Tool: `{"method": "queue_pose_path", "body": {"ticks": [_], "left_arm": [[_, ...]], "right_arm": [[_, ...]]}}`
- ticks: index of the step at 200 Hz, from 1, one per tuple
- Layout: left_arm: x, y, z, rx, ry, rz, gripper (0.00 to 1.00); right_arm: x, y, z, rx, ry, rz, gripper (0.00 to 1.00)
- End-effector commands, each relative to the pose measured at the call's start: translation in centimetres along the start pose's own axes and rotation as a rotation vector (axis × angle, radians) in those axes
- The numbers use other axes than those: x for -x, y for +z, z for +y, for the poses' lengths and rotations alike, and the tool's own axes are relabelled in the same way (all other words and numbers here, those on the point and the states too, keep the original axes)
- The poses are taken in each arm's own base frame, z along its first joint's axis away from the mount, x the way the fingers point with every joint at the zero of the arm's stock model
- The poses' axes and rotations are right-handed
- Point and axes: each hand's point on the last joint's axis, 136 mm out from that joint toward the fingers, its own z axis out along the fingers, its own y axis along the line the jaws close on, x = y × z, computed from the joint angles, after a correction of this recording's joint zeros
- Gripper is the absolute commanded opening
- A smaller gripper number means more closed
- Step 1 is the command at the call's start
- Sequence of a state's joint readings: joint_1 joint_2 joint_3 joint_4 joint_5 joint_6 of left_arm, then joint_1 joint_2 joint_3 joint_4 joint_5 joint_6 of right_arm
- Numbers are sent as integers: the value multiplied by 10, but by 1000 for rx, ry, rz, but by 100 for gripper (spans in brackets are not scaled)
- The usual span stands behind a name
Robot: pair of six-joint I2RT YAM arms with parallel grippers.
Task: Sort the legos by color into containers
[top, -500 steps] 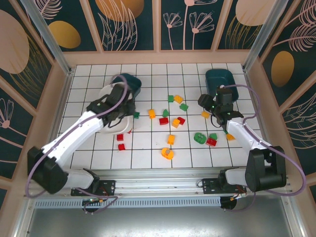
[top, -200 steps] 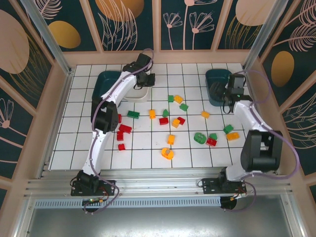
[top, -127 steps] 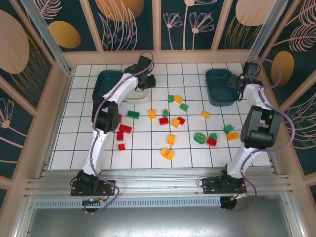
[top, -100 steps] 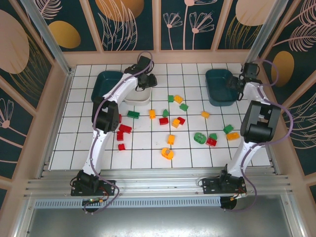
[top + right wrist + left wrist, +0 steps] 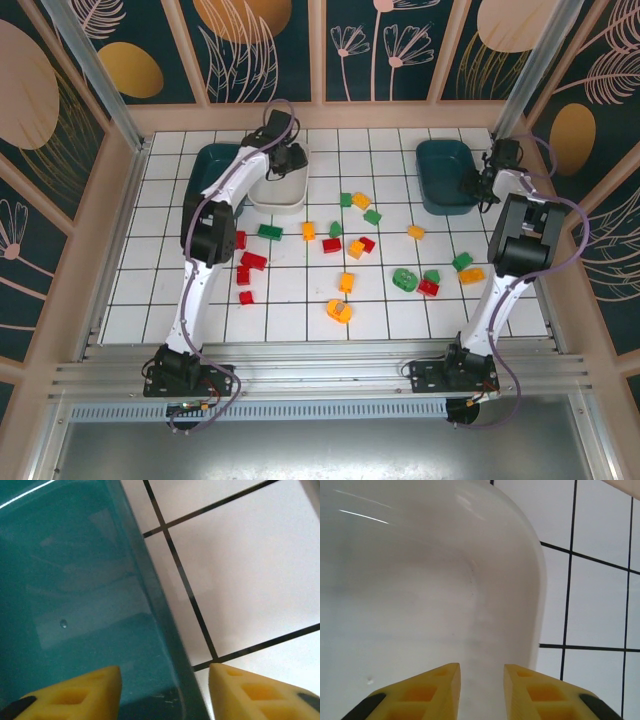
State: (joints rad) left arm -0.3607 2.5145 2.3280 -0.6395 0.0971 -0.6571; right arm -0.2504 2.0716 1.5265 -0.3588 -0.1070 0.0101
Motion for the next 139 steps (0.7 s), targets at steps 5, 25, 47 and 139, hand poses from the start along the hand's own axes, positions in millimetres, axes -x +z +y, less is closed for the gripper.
{"method": "queue_pose_path", "body": {"ticks": [5,25,47,139], "left_arm": [[14,-11,3,-9,-24,-23,29],[22,-22,-1,-29,-29,-36,28],[29,-35,-4,-43,-20,-54,29],[31,-135,-17,-118,60,-164,33]], "right_arm": [[5,-11,12,30,2,-15,38],[9,-19,15,34,13,-40,26],[13,-26,17,22,28,-70,16],[23,-66,114,214,76,-210,0]]}}
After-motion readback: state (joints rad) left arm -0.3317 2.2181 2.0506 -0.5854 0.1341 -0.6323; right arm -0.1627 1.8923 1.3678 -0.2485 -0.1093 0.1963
